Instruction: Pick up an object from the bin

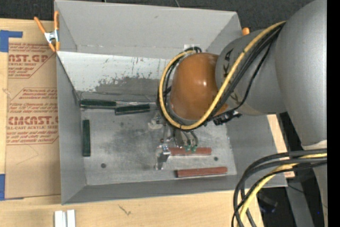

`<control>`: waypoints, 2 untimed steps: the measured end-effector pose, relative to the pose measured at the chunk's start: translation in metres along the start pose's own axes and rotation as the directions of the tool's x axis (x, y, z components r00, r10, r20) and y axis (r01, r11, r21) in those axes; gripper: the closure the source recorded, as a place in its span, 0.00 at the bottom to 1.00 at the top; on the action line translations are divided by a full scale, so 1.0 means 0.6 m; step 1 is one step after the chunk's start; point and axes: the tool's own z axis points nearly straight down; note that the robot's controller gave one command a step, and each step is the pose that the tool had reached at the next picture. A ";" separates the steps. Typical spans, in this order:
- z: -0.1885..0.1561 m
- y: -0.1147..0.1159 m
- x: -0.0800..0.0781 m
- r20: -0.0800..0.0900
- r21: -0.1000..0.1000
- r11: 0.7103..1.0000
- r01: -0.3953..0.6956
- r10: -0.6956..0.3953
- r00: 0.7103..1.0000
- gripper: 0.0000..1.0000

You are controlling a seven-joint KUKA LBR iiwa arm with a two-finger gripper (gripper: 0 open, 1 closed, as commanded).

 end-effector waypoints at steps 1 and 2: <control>0.052 -0.058 0.009 -0.001 -0.006 0.999 -0.049 0.049 0.999 0.00; 0.054 -0.181 0.011 0.014 0.000 0.934 0.357 -0.357 0.934 1.00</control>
Offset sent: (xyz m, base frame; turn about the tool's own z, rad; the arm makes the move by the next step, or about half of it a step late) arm -0.0058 -0.1128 -0.0377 -0.3642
